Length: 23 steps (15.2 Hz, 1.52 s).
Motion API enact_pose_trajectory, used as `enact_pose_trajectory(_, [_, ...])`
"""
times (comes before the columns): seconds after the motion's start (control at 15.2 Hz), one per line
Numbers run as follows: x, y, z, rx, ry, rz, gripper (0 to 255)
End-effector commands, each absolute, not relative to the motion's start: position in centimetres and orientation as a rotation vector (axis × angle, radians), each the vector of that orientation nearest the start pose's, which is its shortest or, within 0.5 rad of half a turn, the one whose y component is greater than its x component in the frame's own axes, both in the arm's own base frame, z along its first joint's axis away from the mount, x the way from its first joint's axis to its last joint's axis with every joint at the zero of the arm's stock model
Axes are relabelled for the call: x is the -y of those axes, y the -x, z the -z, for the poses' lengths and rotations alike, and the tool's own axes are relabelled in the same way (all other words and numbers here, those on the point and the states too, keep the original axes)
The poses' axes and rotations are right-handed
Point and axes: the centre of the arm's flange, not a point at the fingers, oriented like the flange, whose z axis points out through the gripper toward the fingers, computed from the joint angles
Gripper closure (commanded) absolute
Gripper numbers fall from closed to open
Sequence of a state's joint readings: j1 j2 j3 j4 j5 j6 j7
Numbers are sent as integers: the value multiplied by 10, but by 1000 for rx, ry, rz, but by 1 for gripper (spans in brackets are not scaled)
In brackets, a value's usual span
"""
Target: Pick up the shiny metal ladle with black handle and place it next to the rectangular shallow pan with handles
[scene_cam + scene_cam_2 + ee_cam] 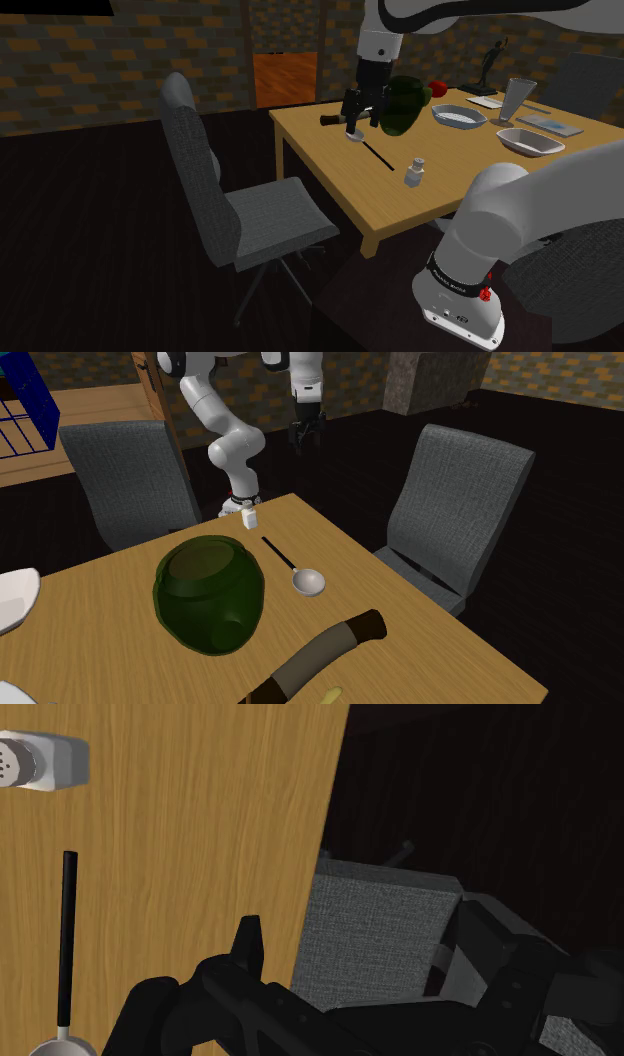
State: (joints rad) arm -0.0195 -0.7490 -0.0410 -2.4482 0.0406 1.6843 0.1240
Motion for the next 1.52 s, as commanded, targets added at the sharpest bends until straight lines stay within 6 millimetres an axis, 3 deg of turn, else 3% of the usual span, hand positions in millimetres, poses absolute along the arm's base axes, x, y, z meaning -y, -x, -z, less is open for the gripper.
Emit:
enact_pose_trajectory(0.0, [18,-323,-545,-273,3062,-27,0])
enact_pose_trajectory(0.73, [124,-384,-472,-451,3095,-100,0])
enact_pose_trajectory(1.45, [240,-428,-402,-634,3117,-174,0])
